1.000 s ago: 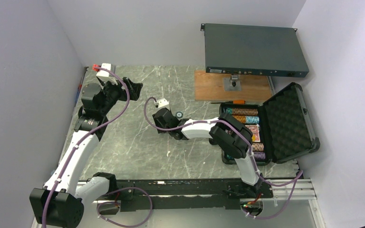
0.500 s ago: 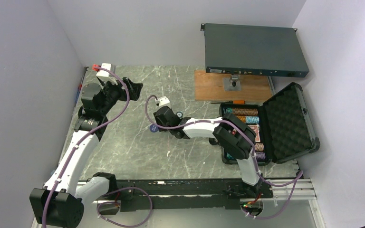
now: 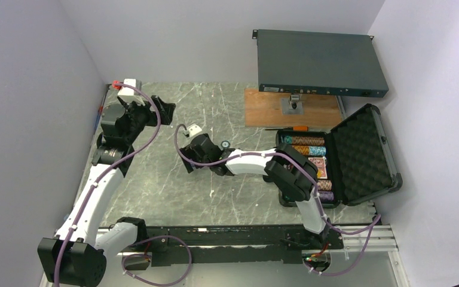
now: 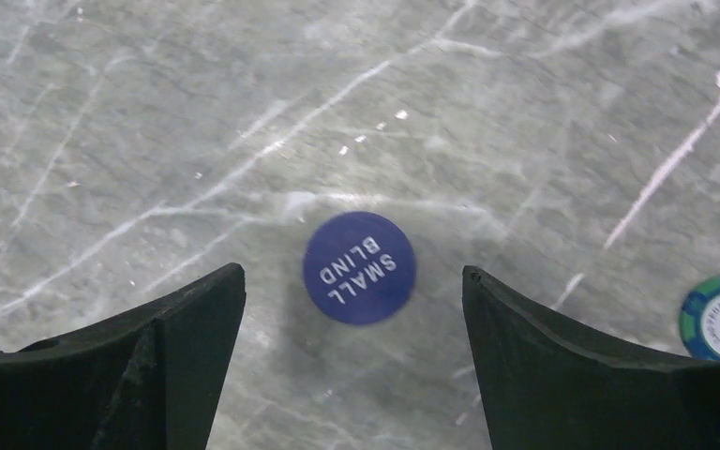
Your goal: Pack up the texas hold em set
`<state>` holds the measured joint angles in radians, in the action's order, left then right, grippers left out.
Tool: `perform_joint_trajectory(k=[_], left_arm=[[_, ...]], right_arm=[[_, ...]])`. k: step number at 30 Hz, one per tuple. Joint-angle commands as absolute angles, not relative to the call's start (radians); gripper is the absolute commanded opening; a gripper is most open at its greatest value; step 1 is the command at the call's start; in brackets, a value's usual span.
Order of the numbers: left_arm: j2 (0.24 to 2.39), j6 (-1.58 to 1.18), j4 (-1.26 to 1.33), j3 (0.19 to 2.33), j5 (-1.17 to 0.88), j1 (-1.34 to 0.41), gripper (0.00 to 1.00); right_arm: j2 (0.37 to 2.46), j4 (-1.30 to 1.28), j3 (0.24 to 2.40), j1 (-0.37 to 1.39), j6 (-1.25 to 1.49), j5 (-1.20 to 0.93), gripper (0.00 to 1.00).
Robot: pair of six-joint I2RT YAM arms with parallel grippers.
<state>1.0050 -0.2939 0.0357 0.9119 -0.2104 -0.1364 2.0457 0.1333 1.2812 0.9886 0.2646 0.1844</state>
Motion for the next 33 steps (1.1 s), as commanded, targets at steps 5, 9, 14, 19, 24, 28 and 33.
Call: perform_joint_trajectory(k=[5,9,14,19,24,28,33], left_arm=[[0.993,-0.304,0.046,0.956,-0.190,-0.129,0.99],[0.991,-0.305,0.049,0.954,-0.195,-0.127,0.99],[0.991,-0.306,0.053,0.954,-0.199,-0.127,0.99],[0.989,-0.307,0.053,0.953,-0.201,-0.127,0.99],[0.991,-0.310,0.055,0.953,-0.207,-0.126,0.99],[0.990,-0.310,0.058,0.951,-0.209,-0.126,0.99],[0.991,-0.312,0.061,0.950,-0.213,-0.125,0.99]], right_arm=[[2.105,0.100,1.382,1.002,0.236,0.184,0.74],[2.127,0.053,1.411,1.005,0.234,0.191,0.73],[2.160,-0.019,1.455,1.007,0.233,0.196,0.69],[2.190,-0.084,1.490,1.006,0.235,0.185,0.61],[2.182,-0.098,1.464,1.008,0.247,0.177,0.60],[2.180,-0.133,1.455,1.006,0.246,0.199,0.60],[2.180,-0.163,1.449,1.007,0.229,0.219,0.61]])
